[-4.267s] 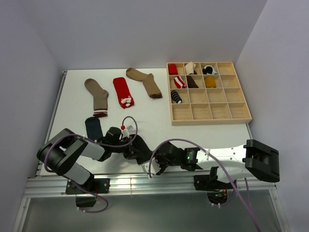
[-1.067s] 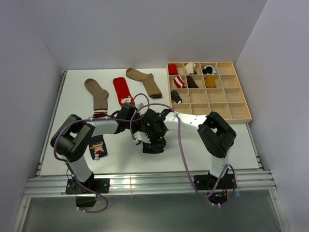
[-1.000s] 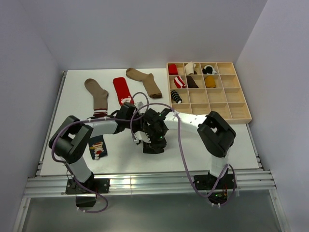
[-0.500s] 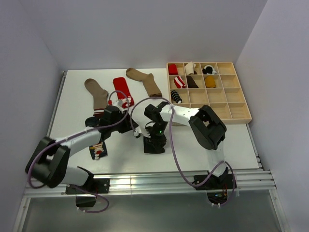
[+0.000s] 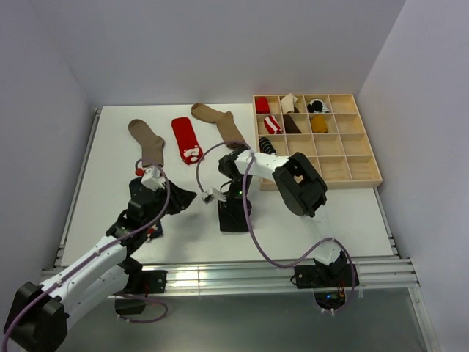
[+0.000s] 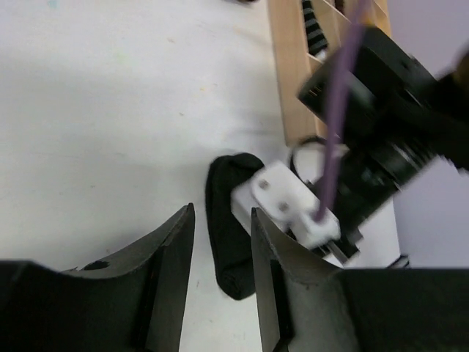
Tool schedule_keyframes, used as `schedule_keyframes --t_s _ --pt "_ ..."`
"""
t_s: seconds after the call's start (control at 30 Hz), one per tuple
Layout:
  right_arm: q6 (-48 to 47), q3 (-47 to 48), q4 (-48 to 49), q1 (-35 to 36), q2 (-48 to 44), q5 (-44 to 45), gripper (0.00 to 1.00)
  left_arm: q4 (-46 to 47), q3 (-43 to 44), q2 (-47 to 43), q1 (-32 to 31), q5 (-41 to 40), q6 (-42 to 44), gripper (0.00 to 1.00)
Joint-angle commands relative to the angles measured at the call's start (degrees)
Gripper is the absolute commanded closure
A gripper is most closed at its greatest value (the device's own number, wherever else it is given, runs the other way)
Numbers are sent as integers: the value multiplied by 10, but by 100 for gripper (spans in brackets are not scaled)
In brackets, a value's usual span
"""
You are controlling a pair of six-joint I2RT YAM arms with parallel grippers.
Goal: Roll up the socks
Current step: Roll the sock at the center of the board.
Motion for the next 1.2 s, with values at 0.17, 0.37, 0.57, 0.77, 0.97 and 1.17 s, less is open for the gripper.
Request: schedule_keyframes --t_s 0.17,0.37,0.57,0.77,0.97,1.17 --pt "-2 70 -64 -12 75 15 82 93 19 56 -205 -80 140 59" --pt "11 97 -76 -16 98 16 82 120 63 171 -270 -66 186 56" --pt "19 107 -76 -21 106 16 82 123 114 260 -280 -33 233 52" --pt "19 109 -82 -27 114 12 82 115 141 321 -281 -6 259 50" --pt "18 111 -83 -32 119 12 82 132 134 358 -281 4 254 50" --pt "21 114 -83 -33 124 11 81 157 121 380 -281 21 240 50"
